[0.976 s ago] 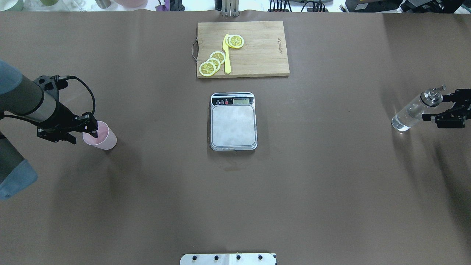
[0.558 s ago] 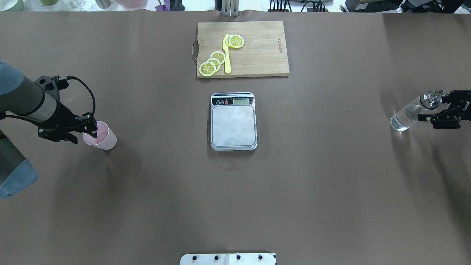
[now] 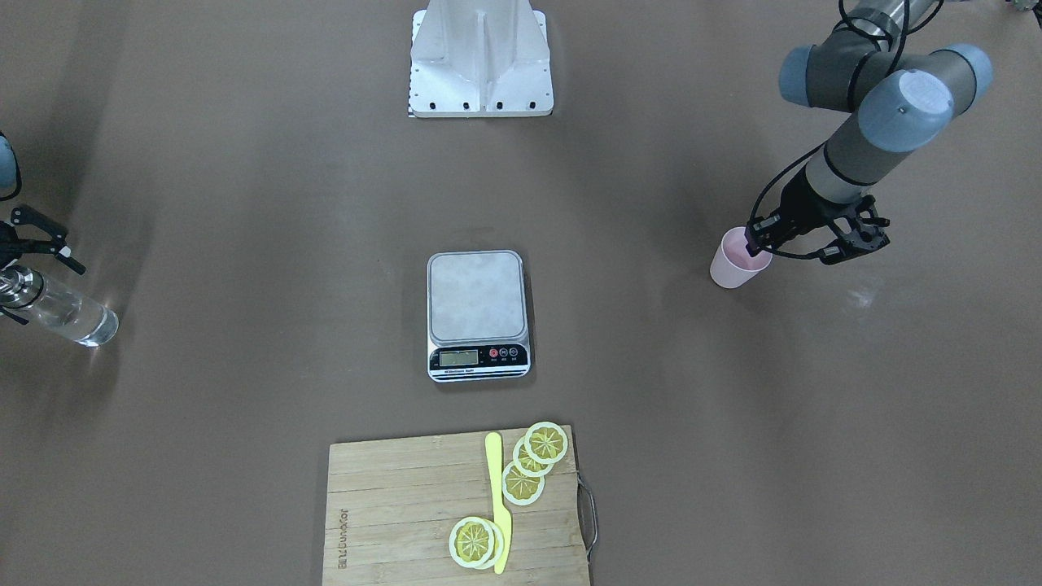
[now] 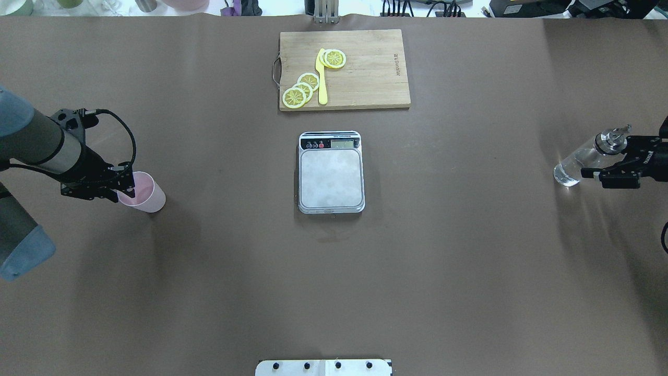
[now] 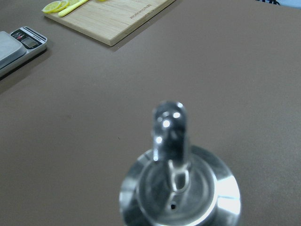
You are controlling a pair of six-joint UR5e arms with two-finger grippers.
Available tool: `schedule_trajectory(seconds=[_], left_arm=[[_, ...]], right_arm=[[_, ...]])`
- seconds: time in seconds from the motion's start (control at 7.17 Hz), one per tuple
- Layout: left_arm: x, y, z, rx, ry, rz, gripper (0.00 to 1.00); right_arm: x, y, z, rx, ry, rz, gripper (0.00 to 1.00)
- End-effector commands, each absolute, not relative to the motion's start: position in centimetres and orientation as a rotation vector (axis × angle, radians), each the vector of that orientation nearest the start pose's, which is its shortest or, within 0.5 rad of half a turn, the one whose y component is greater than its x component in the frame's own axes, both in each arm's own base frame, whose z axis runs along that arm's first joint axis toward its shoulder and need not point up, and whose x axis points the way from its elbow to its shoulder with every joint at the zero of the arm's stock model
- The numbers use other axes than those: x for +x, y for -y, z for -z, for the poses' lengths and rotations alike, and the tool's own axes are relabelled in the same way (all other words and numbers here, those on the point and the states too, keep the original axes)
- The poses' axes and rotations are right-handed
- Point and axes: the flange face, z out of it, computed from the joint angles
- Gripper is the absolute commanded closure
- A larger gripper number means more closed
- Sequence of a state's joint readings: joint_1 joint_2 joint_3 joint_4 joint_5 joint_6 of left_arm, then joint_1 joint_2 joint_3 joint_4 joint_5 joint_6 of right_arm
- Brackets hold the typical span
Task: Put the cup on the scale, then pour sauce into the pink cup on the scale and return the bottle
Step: 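Carry the pink cup onto the scale with left gripper while right grasps bottle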
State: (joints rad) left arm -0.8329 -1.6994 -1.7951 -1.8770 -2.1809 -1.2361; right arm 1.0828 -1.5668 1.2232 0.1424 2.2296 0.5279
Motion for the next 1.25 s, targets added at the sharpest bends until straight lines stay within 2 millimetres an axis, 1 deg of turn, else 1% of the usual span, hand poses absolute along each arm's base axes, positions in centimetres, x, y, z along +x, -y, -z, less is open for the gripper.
schedule_trajectory(seconds=[0.0,0.14,0.42,0.7,0.84,0.98,1.12], left_arm=[[31.4,45.9,-45.1,-0.139,-0.859,0.264,0.94],[31.5,46.0,-45.3,-0.139,-0.857,0.260,1.00],[31.6,46.1,-44.7,-0.135,-0.863,0.258,1.00],[31.5,46.1,-42.1,-0.120,-0.885,0.252,1.00],[32.2,46.6,-39.3,-0.159,-0.872,0.256,1.00],[33.1,47.7,-35.7,-0.197,-0.843,0.265,1.00],[33.7,48.3,-33.5,-0.196,-0.845,0.265,1.00]], right_arm=[[-16.3,44.7,-63.8,0.898,1.109,0.412,0.00],[-16.5,44.9,-63.5,0.906,1.112,0.415,0.00],[-16.5,45.0,-63.3,0.917,1.110,0.422,0.00],[-16.4,45.3,-63.2,0.931,1.096,0.406,0.00],[-16.4,45.3,-63.4,0.930,1.093,0.406,0.02],[-16.3,45.1,-63.8,0.935,1.093,0.406,0.07],[-16.1,44.8,-64.8,0.941,1.090,0.402,0.14]])
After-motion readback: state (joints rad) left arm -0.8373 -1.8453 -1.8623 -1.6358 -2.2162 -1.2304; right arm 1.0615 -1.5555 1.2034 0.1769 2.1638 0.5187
